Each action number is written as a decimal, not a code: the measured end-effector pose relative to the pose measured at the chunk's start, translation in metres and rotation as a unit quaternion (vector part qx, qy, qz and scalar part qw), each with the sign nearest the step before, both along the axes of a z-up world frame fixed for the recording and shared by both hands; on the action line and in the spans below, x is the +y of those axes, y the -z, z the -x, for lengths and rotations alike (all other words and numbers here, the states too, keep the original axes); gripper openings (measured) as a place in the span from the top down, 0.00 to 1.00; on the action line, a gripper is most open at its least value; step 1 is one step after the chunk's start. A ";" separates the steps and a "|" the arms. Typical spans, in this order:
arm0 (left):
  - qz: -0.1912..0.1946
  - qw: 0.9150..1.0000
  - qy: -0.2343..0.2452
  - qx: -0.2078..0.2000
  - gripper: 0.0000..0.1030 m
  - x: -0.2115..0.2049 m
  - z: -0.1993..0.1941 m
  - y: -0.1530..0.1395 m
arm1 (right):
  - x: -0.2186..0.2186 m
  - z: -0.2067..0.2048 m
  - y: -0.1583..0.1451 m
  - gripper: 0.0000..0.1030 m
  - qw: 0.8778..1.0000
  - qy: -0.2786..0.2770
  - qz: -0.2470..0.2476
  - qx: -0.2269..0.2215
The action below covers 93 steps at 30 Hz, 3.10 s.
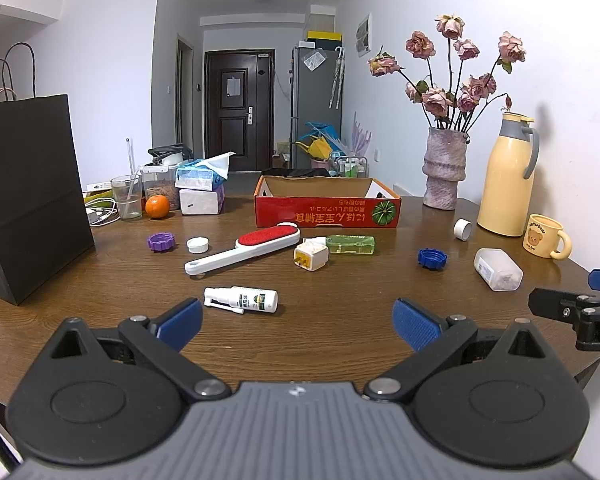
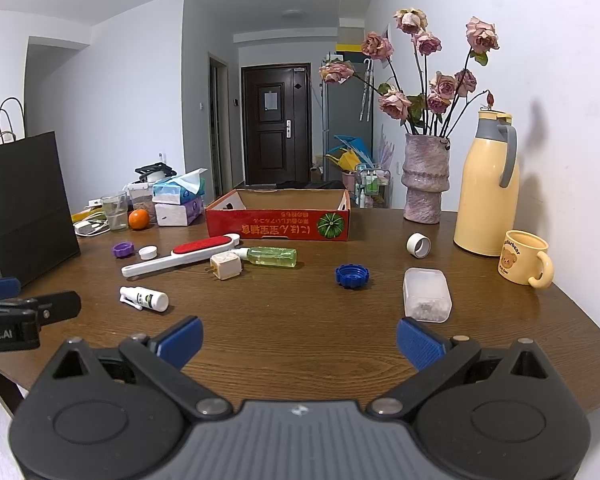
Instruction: Organize rigid objects
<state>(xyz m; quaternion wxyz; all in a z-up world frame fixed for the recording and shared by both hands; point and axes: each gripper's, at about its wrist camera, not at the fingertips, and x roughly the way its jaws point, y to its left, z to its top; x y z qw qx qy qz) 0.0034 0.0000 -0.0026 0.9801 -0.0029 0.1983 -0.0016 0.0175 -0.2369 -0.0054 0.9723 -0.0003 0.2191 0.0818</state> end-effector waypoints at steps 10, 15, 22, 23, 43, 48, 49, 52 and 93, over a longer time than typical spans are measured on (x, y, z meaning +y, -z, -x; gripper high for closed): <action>0.000 1.000 -0.001 -0.001 0.00 -0.001 0.000 0.000 | 0.001 0.000 0.000 0.00 1.000 0.000 0.001 0.000; 0.001 1.000 -0.001 0.000 0.00 0.000 0.000 0.000 | 0.001 0.000 0.001 0.00 1.000 0.001 0.001 0.000; 0.000 1.000 -0.001 0.000 0.00 -0.002 0.000 -0.001 | 0.001 0.000 0.001 0.00 1.000 0.001 0.003 0.001; 0.001 1.000 -0.001 0.001 0.00 -0.002 0.000 -0.001 | 0.000 0.000 0.002 0.00 1.000 0.002 0.003 0.001; 0.011 1.000 -0.008 0.015 0.00 0.005 -0.029 0.008 | -0.001 -0.022 0.005 0.00 1.000 0.012 0.005 0.013; 0.010 1.000 -0.010 0.028 0.00 0.013 -0.046 0.016 | -0.003 -0.037 0.009 0.00 1.000 0.015 0.004 0.024; 0.011 0.999 -0.011 0.031 0.00 0.014 -0.049 0.017 | -0.003 -0.041 0.010 0.00 1.000 0.016 0.006 0.025; 0.012 0.999 -0.011 0.035 0.00 0.017 -0.059 0.020 | -0.005 -0.049 0.012 0.00 0.999 0.019 0.008 0.028; -0.012 0.993 0.007 0.118 0.00 0.063 -0.200 0.083 | -0.052 -0.191 0.065 0.00 0.991 0.111 0.027 0.071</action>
